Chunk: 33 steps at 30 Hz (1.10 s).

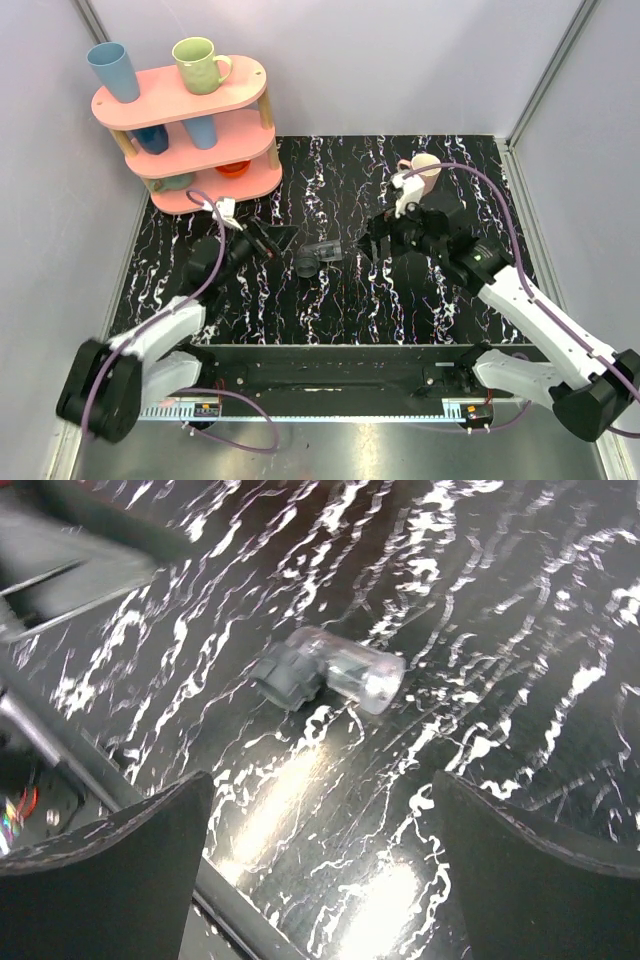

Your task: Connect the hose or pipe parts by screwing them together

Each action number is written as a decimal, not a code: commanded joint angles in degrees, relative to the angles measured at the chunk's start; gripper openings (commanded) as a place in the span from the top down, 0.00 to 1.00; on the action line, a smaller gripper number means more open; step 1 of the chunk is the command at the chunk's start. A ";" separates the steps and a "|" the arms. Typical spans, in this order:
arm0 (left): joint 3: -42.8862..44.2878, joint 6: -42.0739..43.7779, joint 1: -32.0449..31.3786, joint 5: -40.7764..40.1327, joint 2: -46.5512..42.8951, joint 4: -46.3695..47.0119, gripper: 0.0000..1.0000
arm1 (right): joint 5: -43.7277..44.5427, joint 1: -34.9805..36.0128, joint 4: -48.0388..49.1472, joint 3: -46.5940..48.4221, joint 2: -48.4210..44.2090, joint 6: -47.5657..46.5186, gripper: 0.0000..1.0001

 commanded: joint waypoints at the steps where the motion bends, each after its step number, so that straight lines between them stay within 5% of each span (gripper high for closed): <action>1: 13.49 29.85 -5.25 -3.65 -14.74 -33.87 0.01 | 17.79 -0.11 -0.90 -1.87 -5.52 13.98 0.00; 10: 19.15 34.41 -5.87 -2.43 -28.02 -50.45 0.01 | 18.43 -0.11 -0.81 -9.60 -18.97 18.22 0.00; 16: 15.99 35.63 -5.78 4.78 -32.68 -47.41 0.01 | 17.72 -0.02 -1.25 -10.57 -22.05 17.78 0.00; 33: 11.59 41.88 -5.78 -4.09 -46.92 -47.13 0.01 | 17.11 -0.11 -1.69 -10.57 -20.21 18.30 0.00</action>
